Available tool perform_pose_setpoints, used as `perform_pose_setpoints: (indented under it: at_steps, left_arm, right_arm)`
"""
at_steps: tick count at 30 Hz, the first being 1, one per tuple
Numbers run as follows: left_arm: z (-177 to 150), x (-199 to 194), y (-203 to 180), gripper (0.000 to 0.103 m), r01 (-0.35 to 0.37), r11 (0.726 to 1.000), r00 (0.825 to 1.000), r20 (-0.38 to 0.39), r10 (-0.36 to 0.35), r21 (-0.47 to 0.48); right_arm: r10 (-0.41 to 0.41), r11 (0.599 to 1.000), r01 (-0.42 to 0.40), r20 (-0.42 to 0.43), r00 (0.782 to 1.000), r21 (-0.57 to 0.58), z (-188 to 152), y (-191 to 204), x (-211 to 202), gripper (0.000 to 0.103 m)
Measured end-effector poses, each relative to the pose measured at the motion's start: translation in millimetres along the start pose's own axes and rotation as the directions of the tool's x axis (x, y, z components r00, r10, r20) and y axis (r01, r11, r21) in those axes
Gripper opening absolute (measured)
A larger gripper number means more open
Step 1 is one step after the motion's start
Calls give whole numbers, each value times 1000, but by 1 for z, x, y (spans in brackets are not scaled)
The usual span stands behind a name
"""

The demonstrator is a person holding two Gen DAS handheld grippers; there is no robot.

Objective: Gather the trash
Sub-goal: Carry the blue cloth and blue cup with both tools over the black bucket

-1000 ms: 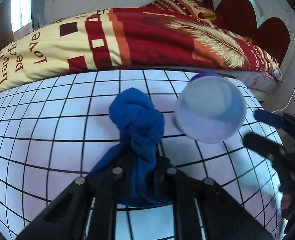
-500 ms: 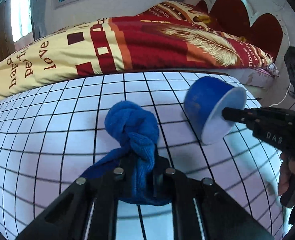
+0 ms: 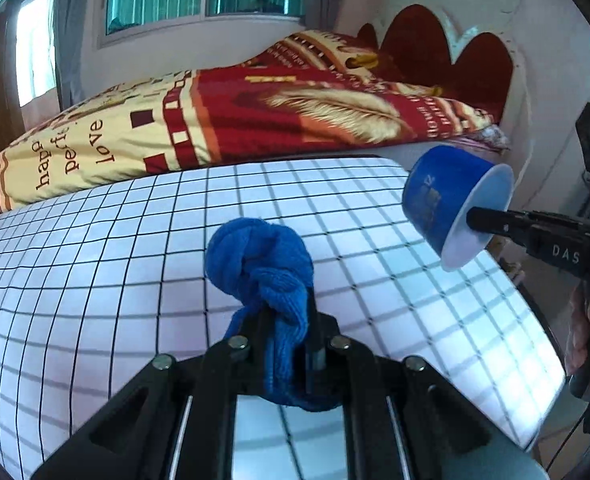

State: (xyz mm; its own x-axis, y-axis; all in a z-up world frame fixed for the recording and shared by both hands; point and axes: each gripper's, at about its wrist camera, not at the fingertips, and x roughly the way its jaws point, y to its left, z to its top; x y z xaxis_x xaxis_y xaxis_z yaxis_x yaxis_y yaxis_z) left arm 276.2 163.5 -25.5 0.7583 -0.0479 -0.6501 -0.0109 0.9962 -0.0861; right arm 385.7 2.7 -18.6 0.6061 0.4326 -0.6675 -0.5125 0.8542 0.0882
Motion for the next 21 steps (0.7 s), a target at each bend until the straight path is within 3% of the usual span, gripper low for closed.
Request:
perform_pose_setpoints:
  at_steps: [13,21]
  left_arm:
    - [-25,-93,-78,11,64,994,995,77,-70,84]
    - [-34,-112,-115,11,109,987,988,92,-121,120]
  right_arm:
    - [-99,992,93,79,992,81,-75,-26,-163,4]
    - [-144,983,128,124,982,130,-103,-47,-220,4]
